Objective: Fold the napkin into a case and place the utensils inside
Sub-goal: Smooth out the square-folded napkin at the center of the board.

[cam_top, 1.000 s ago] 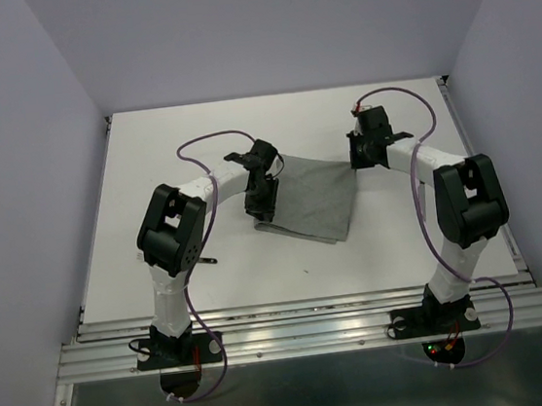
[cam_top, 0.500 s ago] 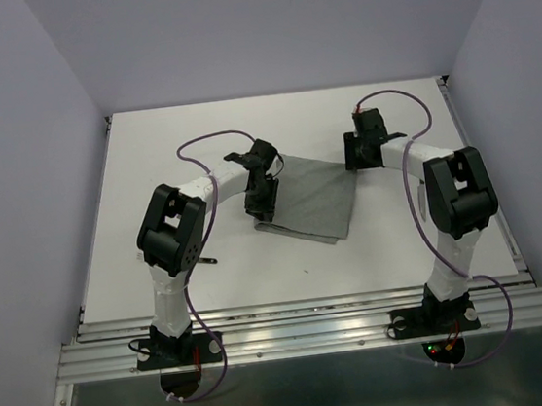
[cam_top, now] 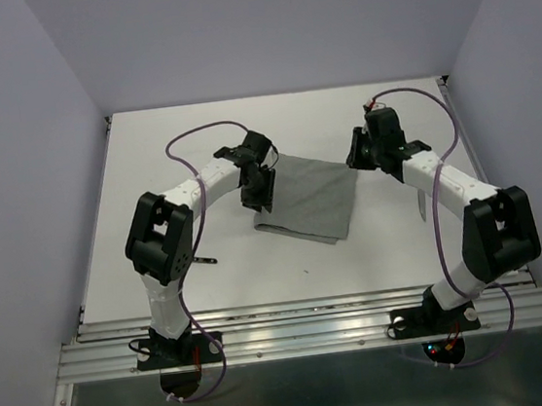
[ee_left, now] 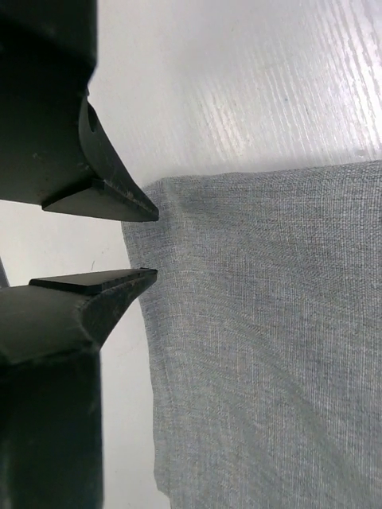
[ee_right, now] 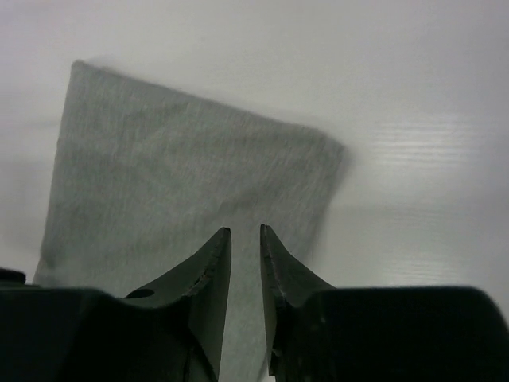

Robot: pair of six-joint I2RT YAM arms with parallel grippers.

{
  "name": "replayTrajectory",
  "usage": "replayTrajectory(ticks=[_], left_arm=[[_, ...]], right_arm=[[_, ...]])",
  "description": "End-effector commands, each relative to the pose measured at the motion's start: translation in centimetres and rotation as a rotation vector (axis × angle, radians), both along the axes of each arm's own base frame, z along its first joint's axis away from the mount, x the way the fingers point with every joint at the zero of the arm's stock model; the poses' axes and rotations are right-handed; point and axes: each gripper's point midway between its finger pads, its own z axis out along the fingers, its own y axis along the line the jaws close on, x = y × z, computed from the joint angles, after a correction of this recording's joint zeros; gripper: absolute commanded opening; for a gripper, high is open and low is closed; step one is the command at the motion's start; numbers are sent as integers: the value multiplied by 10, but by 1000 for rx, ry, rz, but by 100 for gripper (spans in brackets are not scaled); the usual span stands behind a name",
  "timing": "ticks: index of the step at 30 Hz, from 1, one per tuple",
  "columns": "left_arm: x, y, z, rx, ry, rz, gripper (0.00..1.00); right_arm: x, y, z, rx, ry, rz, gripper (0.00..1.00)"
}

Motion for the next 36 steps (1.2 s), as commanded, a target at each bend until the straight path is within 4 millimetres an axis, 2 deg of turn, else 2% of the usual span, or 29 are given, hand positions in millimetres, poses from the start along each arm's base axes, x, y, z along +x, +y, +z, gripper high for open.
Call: replayTrajectory(ticks=[1, 3, 6, 11, 15, 20, 23, 25, 26, 29, 31, 32, 36], left_arm=[[-11, 3, 11, -30, 1, -5, 40], [-26, 7, -1, -33, 44, -14, 33], [-33, 8, -10, -45, 59, -18, 26], [-45, 21, -39, 13, 113, 6, 10], [-50, 26, -45, 32, 126, 22, 8], [-46, 24, -33, 17, 107, 27, 8], [-38, 17, -15, -15, 64, 28, 8], [-34, 14, -5, -31, 46, 33, 8], [-30, 12, 0, -38, 32, 35, 8], [-24, 10, 12, -50, 8, 41, 9], [-21, 8, 16, -55, -1, 48, 8], [-17, 6, 22, -62, -17, 52, 8], [-6, 1, 43, -96, -70, 76, 8]], right_arm=[[-50, 44, -18, 136, 109, 63, 24], [-69, 64, -21, 177, 130, 104, 22], [-84, 84, -27, 212, 159, 142, 21], [-99, 82, -66, 205, 254, 109, 19], [-115, 78, -88, 202, 318, 101, 19], [-132, 73, -103, 170, 383, 96, 19], [-128, 64, -88, 150, 324, 64, 22], [-123, 53, -64, 153, 224, 15, 35], [-124, 50, -57, 158, 199, 4, 38], [-128, 35, -49, 145, 148, -54, 48], [-137, 35, -60, 146, 192, -47, 54], [-145, 34, -74, 139, 247, -60, 55], [-159, 43, -96, 180, 324, -26, 57]])
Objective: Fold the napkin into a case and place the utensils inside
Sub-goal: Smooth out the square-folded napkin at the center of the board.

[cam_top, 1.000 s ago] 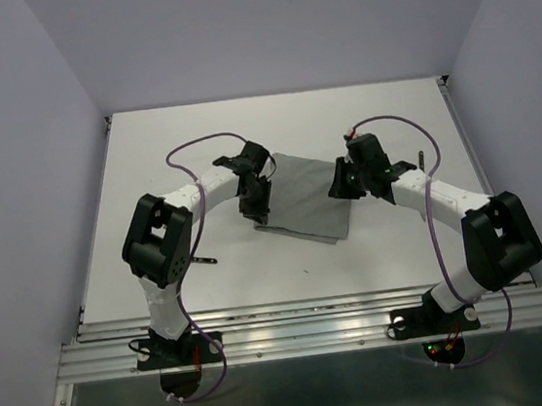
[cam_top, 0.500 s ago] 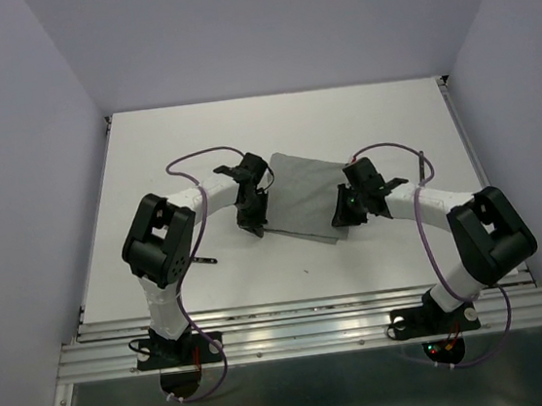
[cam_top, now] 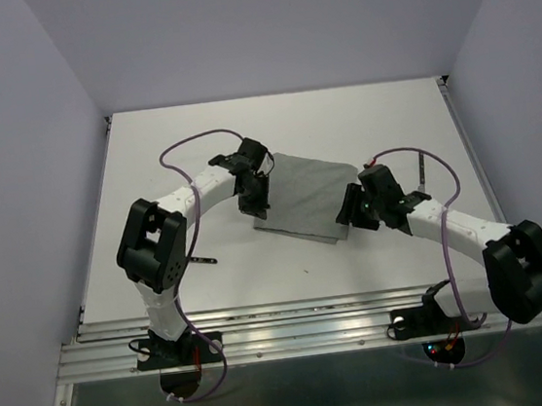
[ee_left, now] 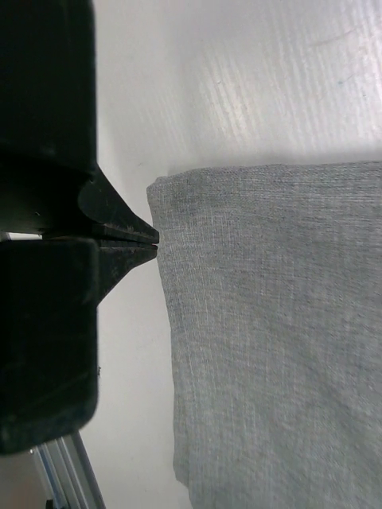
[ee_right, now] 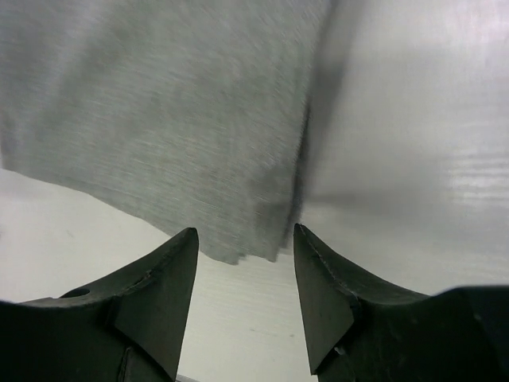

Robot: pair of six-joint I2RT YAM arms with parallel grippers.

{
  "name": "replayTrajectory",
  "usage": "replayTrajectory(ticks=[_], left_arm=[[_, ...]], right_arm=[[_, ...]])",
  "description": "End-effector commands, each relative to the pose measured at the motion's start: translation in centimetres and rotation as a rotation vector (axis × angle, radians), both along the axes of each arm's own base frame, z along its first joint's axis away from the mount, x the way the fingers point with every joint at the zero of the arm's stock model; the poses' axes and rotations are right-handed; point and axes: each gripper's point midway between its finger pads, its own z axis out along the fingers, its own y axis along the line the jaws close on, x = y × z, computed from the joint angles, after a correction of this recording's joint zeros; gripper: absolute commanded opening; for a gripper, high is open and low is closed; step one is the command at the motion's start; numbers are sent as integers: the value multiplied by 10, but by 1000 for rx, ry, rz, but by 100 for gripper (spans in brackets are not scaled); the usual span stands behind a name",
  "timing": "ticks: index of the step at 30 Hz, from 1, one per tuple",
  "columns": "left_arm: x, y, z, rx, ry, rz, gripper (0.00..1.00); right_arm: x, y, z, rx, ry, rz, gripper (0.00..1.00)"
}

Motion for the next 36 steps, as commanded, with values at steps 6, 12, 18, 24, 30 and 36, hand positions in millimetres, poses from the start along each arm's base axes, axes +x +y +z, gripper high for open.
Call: replayTrajectory(ticks=[6, 12, 18, 24, 30, 36], left_arm=[[25, -9, 60, -84, -144, 48, 9], [26, -8, 54, -76, -132, 53, 9], [26, -8, 50, -76, -125, 51, 9], [26, -8, 47, -69, -120, 49, 9], [29, -7, 44, -64, -118, 57, 9], [31, -7, 42, -57, -115, 60, 9]], right_arm=[[-22, 4, -41, 17, 117, 15, 54], [-22, 7, -49, 16, 139, 25, 43], [-19, 4, -48, 1, 131, 10, 23], [-13, 6, -32, 4, 96, 26, 1], [-10, 18, -2, 30, 58, 94, 1], [-17, 20, 6, 20, 67, 135, 1]])
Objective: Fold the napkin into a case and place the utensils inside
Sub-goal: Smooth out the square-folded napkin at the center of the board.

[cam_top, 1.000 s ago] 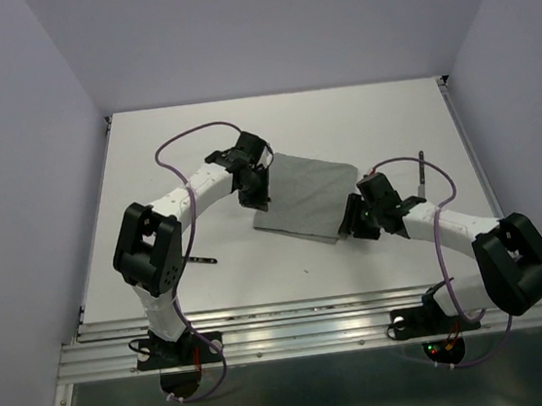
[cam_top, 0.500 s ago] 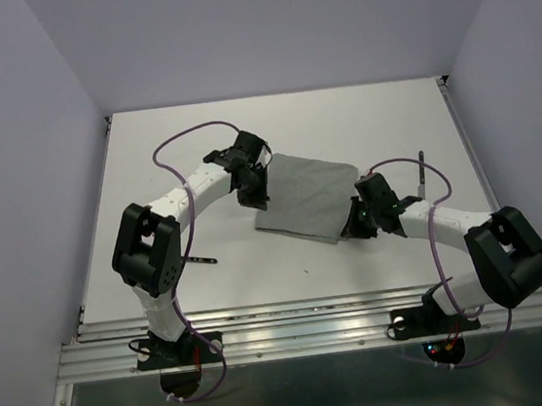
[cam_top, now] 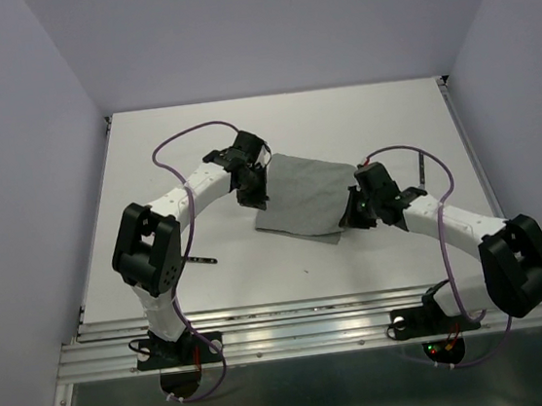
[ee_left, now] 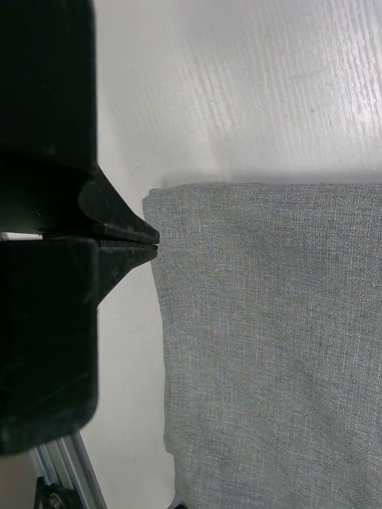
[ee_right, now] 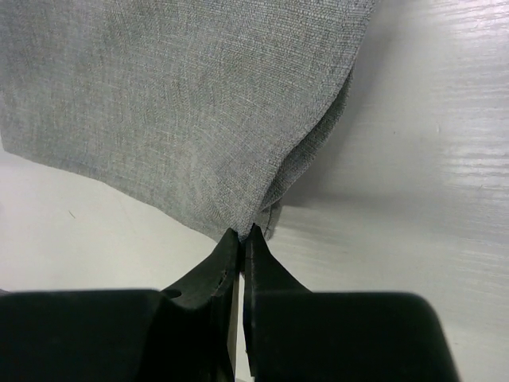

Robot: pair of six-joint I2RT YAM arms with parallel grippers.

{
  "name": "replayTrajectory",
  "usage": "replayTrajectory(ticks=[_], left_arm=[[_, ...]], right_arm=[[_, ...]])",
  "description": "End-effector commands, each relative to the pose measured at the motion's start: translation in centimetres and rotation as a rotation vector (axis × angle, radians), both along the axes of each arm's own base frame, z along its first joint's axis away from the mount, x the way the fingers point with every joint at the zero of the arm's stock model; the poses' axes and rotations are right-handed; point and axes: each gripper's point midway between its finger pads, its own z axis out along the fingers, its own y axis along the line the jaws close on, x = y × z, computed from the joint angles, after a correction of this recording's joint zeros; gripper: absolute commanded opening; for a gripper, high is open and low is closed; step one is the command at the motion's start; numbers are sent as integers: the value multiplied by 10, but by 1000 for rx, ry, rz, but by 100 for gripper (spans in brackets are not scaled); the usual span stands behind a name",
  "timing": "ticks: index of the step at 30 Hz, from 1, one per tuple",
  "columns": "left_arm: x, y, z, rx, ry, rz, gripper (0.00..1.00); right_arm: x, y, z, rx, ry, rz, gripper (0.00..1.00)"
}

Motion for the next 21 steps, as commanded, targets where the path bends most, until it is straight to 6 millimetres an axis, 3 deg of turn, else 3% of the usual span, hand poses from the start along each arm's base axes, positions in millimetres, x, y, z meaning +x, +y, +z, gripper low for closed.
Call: replayTrajectory(ticks=[1, 5, 12, 13, 16, 17, 21], left_arm=[[12, -3, 13, -11, -35, 14, 9], [13, -3, 11, -8, -32, 17, 9], [15, -5, 4, -8, -18, 13, 9], [15, -6, 2, -9, -15, 11, 9], [16, -9, -1, -18, -8, 1, 9], [15, -10, -5, -16, 3, -3, 9], [11, -11, -15, -17, 25, -15, 9]], right_arm=[[-5, 7, 19, 4, -21, 62, 1], [-15, 7, 16, 15, 4, 81, 1], [-38, 1, -14, -4, 84, 89, 4], [-42, -3, -23, -19, 109, 82, 15], [-43, -11, -31, -67, 123, 62, 23], [-37, -16, -29, -96, 104, 39, 43], [-23, -29, -11, -156, 34, -19, 54]])
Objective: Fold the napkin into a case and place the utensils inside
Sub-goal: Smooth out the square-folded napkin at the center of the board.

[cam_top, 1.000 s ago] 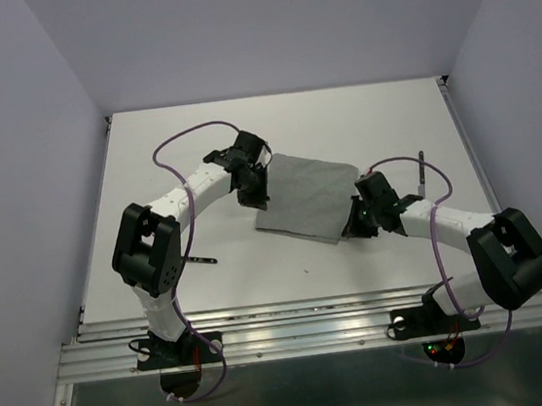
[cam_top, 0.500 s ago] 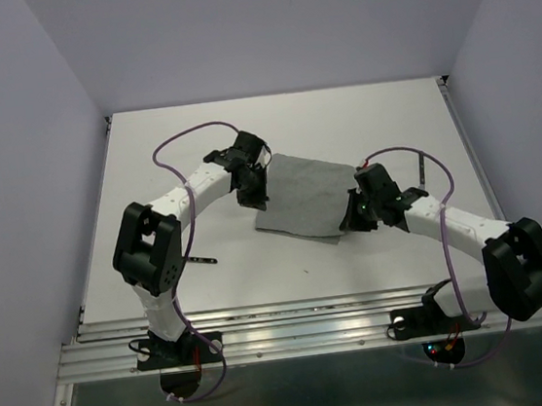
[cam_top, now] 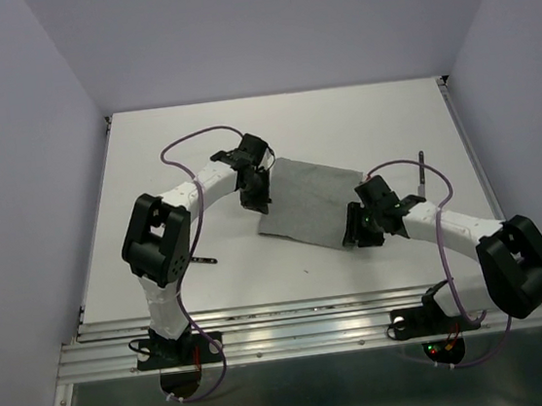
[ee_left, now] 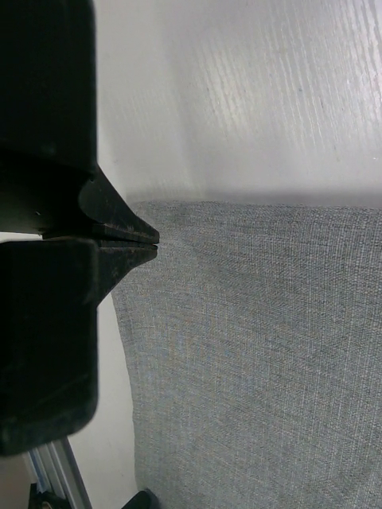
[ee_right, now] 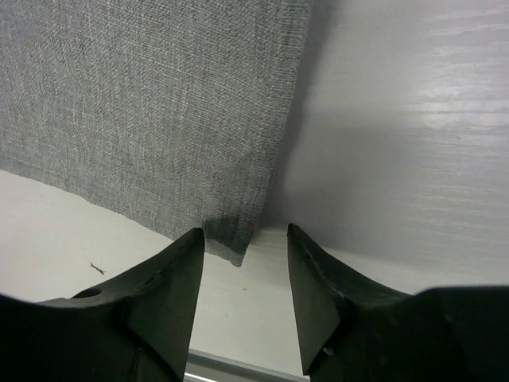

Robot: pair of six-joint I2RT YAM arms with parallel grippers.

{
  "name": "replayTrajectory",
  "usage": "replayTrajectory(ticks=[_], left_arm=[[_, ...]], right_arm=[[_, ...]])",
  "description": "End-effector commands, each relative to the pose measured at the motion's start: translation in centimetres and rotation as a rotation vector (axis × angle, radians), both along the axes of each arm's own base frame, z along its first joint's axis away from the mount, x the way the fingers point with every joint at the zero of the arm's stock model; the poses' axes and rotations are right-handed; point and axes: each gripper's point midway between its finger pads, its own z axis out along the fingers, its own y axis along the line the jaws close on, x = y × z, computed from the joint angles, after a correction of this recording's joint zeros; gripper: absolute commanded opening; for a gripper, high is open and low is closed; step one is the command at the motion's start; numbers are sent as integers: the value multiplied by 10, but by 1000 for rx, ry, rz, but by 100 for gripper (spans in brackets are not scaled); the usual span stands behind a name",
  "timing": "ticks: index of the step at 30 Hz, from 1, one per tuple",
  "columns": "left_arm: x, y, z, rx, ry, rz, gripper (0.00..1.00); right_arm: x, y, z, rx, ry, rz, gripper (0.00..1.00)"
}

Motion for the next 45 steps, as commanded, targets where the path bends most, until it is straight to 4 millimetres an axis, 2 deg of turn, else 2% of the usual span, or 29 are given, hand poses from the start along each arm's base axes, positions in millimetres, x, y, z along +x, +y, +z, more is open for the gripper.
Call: replayTrajectory(ticks=[1, 3, 6, 7, 9, 10, 11, 13, 16, 17, 18, 19, 23, 25, 27, 28, 32, 34, 35, 37, 38, 40, 41, 43, 44, 45], left_arm=[[7, -7, 7, -37, -16, -16, 9], [4, -8, 3, -44, -1, -28, 9], [-3, -9, -6, -58, 22, -38, 9], [-3, -9, -9, -59, 21, -36, 9], [-6, -6, -21, -41, 36, -26, 9], [-7, -4, -28, -33, 46, -22, 9], [-8, -3, -32, -30, 52, -19, 9], [-14, -1, -43, -26, 74, -15, 9], [-21, 2, -53, -20, 93, -8, 9], [-26, 3, -55, -25, 105, -7, 9], [-28, 4, -56, -27, 112, -9, 9], [-30, 3, -56, -34, 113, -6, 9], [-37, 6, -52, -47, 112, -4, 9], [-39, 7, -51, -46, 113, -4, 9], [-41, 7, -47, -55, 113, -9, 9], [-42, 6, -43, -62, 112, -13, 9], [-46, 7, -31, -62, 104, -40, 9], [-39, 6, -18, -62, 74, -50, 9], [-38, 6, -11, -62, 66, -52, 9], [-24, -1, 10, -81, 18, -57, 10], [-11, -8, 25, -102, -19, -62, 10], [0, -11, 36, -109, -44, -64, 10], [15, -15, 45, -114, -76, -56, 10], [30, -16, 50, -113, -96, -43, 10], [46, -17, 50, -116, -107, -26, 10], [53, -17, 50, -117, -111, -18, 10]], right_arm=[[23, -12, 27, -76, -119, -53, 54], [34, -14, 43, -82, -169, -81, 54], [47, -14, 58, -84, -219, -107, 45], [55, -11, 64, -79, -240, -115, 34], [73, -10, 70, -99, -269, -135, 23], [80, -10, 71, -100, -277, -145, 15], [88, -11, 72, -100, -284, -156, 12], [113, -17, 73, -100, -302, -191, 6], [143, -33, 73, -85, -308, -232, 4], [159, -41, 73, -80, -309, -242, 5], [164, -38, 71, -78, -304, -228, 5], [171, -45, 69, -85, -298, -240, 5], [204, -52, 53, -127, -281, -219, 4], [212, -53, 46, -147, -276, -214, 4], [220, -66, 35, -189, -263, -239, 4], [224, -66, 23, -207, -245, -230, 3], [233, -74, 3, -255, -218, -216, 2], [234, -71, 5, -247, -219, -200, 2], [237, -68, 14, -228, -238, -190, 2], [239, -58, 28, -178, -269, -153, 2], [240, -55, 42, -156, -294, -149, 2], [239, -49, 55, -121, -315, -135, 2], [237, -47, 68, -103, -337, -135, 2], [232, -40, 78, -86, -355, -122, 3], [227, -31, 82, -60, -354, -101, 4], [220, -23, 82, -45, -345, -82, 4]])
